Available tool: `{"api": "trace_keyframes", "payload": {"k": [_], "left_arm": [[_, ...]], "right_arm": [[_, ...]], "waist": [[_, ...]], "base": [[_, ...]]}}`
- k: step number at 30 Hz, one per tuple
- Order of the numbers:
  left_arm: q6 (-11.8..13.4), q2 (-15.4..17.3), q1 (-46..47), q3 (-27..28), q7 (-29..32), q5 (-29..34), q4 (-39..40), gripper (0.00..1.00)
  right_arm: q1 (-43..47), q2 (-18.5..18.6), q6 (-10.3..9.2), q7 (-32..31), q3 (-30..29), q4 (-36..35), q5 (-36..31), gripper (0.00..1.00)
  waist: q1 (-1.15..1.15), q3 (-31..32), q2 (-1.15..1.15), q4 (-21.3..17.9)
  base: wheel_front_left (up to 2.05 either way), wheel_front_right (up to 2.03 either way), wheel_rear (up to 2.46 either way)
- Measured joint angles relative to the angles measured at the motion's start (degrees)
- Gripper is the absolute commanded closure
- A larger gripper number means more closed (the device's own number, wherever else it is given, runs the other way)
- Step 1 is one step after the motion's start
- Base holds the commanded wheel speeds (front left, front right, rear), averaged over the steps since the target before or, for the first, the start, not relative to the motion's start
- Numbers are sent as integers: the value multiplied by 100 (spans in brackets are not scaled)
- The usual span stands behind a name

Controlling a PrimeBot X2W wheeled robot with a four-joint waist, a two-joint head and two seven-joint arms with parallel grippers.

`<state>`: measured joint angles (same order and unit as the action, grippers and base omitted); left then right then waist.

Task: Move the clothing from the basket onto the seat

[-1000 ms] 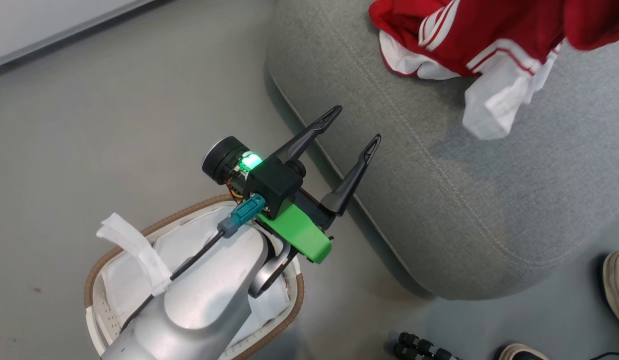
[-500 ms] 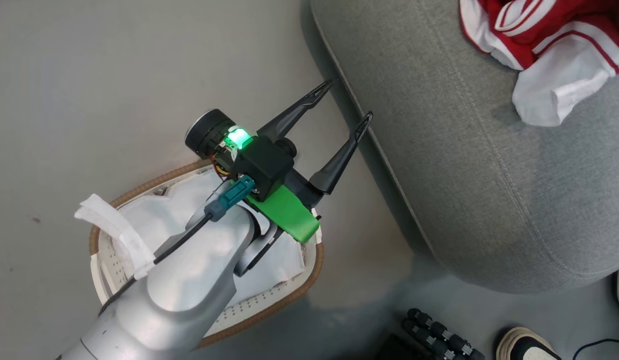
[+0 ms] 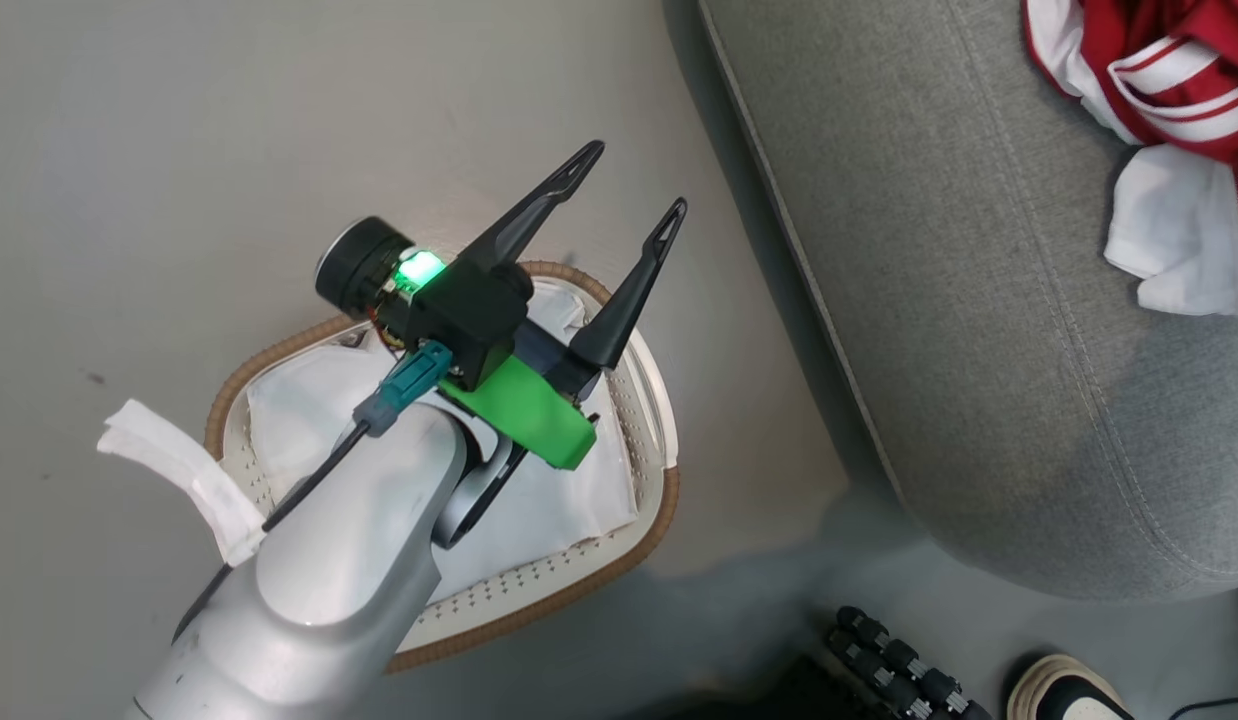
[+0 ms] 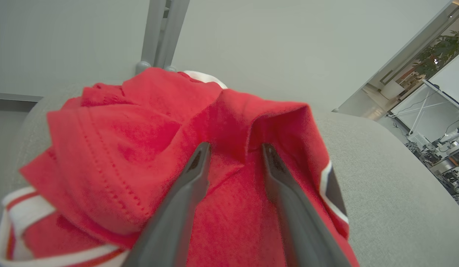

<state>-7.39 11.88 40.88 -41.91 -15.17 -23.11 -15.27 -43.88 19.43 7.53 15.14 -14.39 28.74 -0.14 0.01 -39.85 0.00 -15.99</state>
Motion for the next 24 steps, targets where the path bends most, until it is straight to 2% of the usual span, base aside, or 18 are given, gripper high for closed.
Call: {"api": "trace_keyframes", "payload": {"k": [6, 14, 24], "left_arm": [[-1, -20, -339, 162, 0, 5, -23, 0], [-1, -198, -987, 651, 0, 13, -29, 0], [-1, -355, -1909, 1692, 0, 170, -52, 0]], "right_arm": [[673, -223, 0, 0, -131, -185, -42, 0], [1439, -298, 0, -1, -24, -731, 119, 0], [1914, -425, 0, 0, 746, -1399, 358, 0]], "waist": [[0, 358, 0, -30], [-1, 1053, 0, -12], [-1, 1887, 0, 290]], "base": [[0, 0, 0], [0, 0, 0], [0, 0, 0]]}}
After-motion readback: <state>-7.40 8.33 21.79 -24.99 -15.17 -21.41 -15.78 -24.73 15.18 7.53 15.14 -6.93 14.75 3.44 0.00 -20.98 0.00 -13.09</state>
